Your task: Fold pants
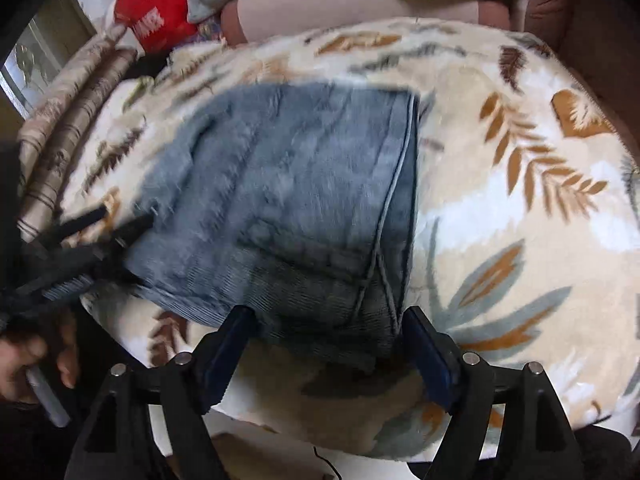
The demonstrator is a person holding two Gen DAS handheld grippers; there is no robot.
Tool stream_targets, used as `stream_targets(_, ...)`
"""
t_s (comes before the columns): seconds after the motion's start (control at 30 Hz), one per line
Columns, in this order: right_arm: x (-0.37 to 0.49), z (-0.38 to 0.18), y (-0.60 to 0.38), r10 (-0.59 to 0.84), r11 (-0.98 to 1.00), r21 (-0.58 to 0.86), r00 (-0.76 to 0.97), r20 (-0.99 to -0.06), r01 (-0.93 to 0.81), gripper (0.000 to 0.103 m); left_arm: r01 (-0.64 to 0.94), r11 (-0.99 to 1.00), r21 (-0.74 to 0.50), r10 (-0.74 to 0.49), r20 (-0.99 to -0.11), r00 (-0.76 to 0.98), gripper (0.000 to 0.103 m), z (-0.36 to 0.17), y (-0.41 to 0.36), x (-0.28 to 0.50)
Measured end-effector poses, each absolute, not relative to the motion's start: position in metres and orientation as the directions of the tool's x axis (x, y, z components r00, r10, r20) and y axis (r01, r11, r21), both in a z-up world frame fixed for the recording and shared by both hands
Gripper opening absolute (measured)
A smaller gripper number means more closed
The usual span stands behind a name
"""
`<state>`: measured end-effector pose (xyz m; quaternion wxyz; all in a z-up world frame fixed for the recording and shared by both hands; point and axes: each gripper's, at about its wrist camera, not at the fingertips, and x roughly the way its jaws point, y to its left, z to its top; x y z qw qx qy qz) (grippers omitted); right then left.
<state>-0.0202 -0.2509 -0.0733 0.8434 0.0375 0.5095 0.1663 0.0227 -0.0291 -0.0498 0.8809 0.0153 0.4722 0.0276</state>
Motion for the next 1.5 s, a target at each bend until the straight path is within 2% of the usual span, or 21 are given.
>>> stream_targets(0.13,-0.026,-0.041,-0.256,0.331,0.942,0.244,0.524,-0.784,-0.229,0.081,-0.036,0.999,0.038,0.052,-0.831,0.554,0.098,-0.051,-0.027,0.023)
stream_targets(0.27,-0.016,-0.034,-0.254,0.362,0.932,0.283,0.557,-0.748,-0.225,0.081,-0.04,0.999,0.024,0.042,-0.834,0.55,0.098,-0.052,-0.026,0.023)
stream_targets(0.33,-0.007,-0.057,-0.239,0.333,0.94,0.238,0.498,-0.8,-0.247,0.081,-0.038,0.999,0.023,0.04,-0.838,0.545,0.098,-0.052,-0.026,0.024)
stream_targets(0.37,-0.002,-0.08,-0.231,0.239,0.96,0.142,0.443,-0.864,-0.241,0.082,-0.034,0.999,0.024,0.038,-0.842,0.538,0.098,-0.053,-0.027,0.024)
stream_targets(0.5,-0.006,-0.067,-0.242,0.274,0.959,0.201,0.465,-0.842,-0.201,0.082,-0.031,0.999,0.031,0.043,-0.839,0.543,0.098,-0.051,-0.027,0.024)
stream_targets(0.63,-0.012,-0.043,-0.24,0.26,0.961,0.157,0.556,-0.79,-0.228,0.085,-0.033,0.999,0.02,0.035,-0.841,0.54,0.098,-0.052,-0.025,0.024)
stream_targets(0.73,-0.003,-0.081,-0.228,0.19,0.963,0.079,0.439,-0.878,-0.258,0.085,-0.025,1.0,0.011,0.022,-0.849,0.528,0.098,-0.05,-0.025,0.024)
stream_targets(0.93,0.011,-0.039,-0.255,0.276,0.957,0.19,0.479,-0.834,-0.221,0.086,-0.046,0.994,-0.104,-0.055,-0.794,0.605,0.098,-0.023,-0.013,0.017)
stream_targets(1.03,0.036,-0.022,-0.264,0.346,0.938,0.287,0.489,-0.801,-0.194,0.086,-0.014,0.999,-0.037,-0.023,-0.831,0.556,0.098,-0.04,-0.024,0.025)
stream_targets(1.1,0.06,-0.012,-0.266,0.478,0.877,0.429,0.471,-0.741,-0.215,0.086,0.007,1.0,0.015,0.009,-0.85,0.527,0.098,-0.055,-0.032,0.027)
stream_targets(1.17,0.085,-0.011,-0.265,0.588,0.802,0.56,0.445,-0.675,-0.209,0.086,0.001,1.0,0.006,0.005,-0.836,0.548,0.098,-0.056,-0.03,0.024)
stream_targets(1.23,0.101,-0.018,-0.26,0.646,0.754,0.621,0.412,-0.643,-0.214,0.086,-0.004,1.0,-0.002,0.001,-0.842,0.539,0.098,-0.057,-0.029,0.026)
stream_targets(1.3,0.123,-0.047,-0.255,0.633,0.766,0.62,0.366,-0.682,-0.17,0.086,0.001,1.0,0.008,0.006,-0.841,0.542,0.098,-0.057,-0.03,0.026)
stream_targets(1.37,0.143,-0.093,-0.255,0.515,0.851,0.523,0.256,-0.818,-0.042,0.081,0.006,1.0,0.008,0.003,-0.841,0.541,0.098,-0.058,-0.032,0.025)
stream_targets(1.5,0.126,-0.068,-0.253,0.515,0.852,0.514,0.32,-0.795,-0.094,0.082,0.001,1.0,0.001,0.0,-0.836,0.549,0.099,-0.059,-0.029,0.025)
